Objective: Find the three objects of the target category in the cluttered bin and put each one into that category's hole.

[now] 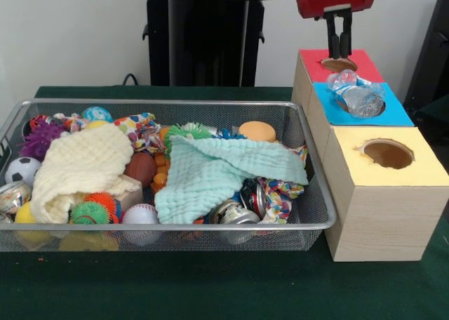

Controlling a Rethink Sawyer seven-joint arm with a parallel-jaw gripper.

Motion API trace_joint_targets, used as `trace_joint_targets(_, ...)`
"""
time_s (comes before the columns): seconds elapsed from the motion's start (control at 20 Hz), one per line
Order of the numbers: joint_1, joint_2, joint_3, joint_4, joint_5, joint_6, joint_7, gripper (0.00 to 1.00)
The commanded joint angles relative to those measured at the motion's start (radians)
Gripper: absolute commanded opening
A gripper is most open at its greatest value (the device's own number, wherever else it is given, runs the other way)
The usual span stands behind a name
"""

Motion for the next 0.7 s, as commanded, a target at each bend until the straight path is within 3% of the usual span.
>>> trace_joint_targets(0.05, -0.003, 0.045, 0.027, 0.029, 0.051, -0.074, 0.214, 0.0)
trace_joint_targets(0.35, 0.007, 0.082, 0.013, 0.016, 0.03, -0.129, 0.208, 0.0)
trace_joint_targets(0.7, -0.001, 0.093, 0.045, 0.033, 0.06, -0.161, 0.222, 0.0)
